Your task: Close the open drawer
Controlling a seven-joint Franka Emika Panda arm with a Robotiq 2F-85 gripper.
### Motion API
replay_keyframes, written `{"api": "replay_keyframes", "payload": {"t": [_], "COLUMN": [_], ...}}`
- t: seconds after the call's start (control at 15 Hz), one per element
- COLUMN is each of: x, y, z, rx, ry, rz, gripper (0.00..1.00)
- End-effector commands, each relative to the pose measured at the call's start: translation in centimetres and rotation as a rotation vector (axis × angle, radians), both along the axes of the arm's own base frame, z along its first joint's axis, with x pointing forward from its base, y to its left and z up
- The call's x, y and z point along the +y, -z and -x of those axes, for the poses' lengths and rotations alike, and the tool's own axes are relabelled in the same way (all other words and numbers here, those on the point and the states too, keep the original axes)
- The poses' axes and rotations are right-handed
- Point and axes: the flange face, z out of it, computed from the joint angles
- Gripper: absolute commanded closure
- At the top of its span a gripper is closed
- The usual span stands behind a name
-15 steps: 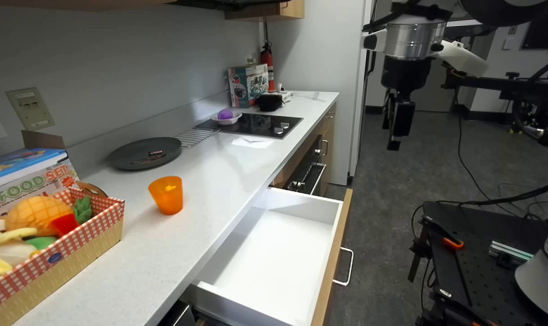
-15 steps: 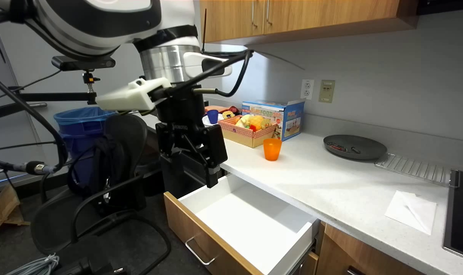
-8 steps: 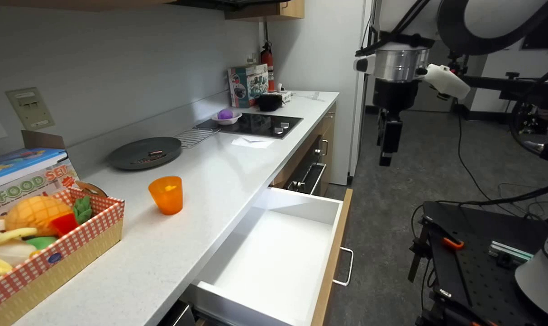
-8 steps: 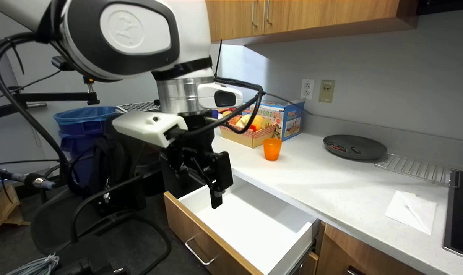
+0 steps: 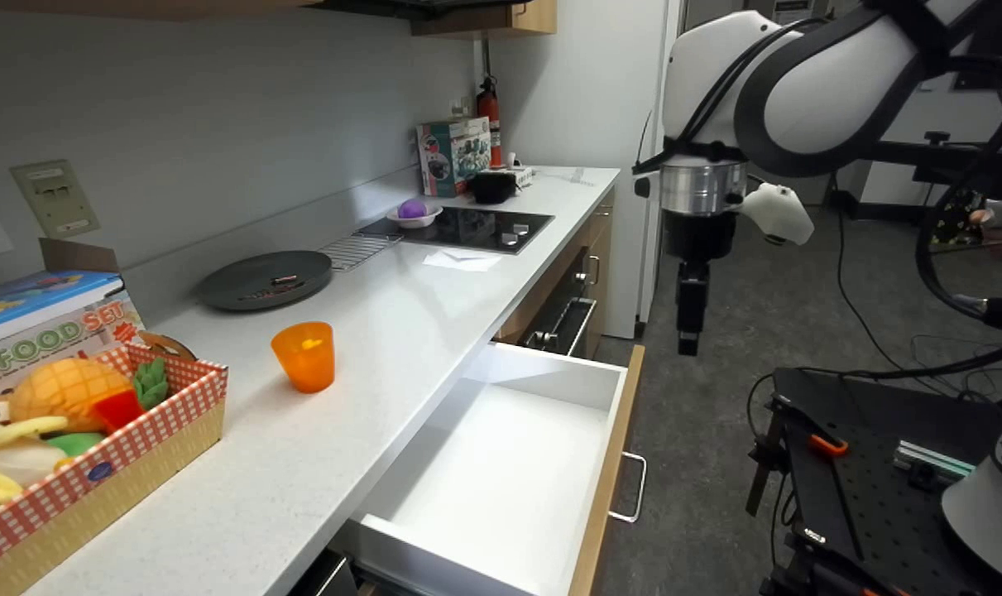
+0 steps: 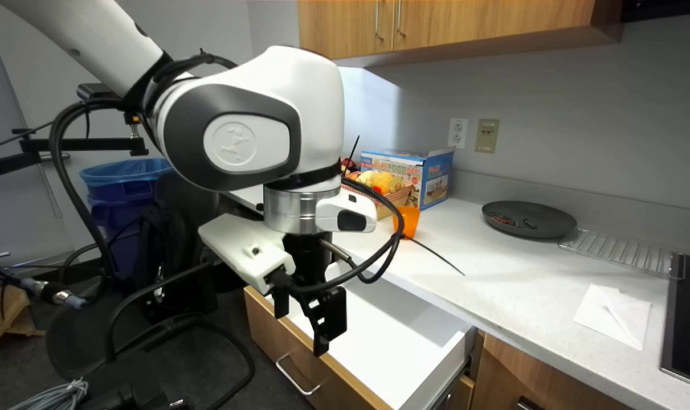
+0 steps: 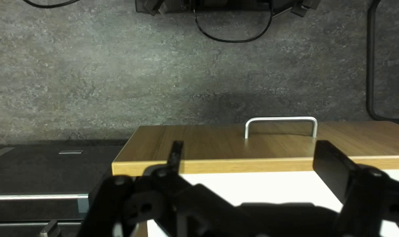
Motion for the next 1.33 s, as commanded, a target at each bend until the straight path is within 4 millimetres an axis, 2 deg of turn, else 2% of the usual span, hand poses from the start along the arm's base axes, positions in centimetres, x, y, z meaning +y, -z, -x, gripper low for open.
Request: {"api": "replay_keyframes", "payload": {"t": [0.0,0.73,1.27], "x": [0.6,2.5,3.3], "y": [3.1,11.2,16.4], "z": [-0.6,0.1,0.7], "rx": [0.017,0.13,0.122], "ry": [0.003,0.018,0.047], "rz": [-0.033,-0.025,0.028], "gripper": [0.0,0.0,0.0]}}
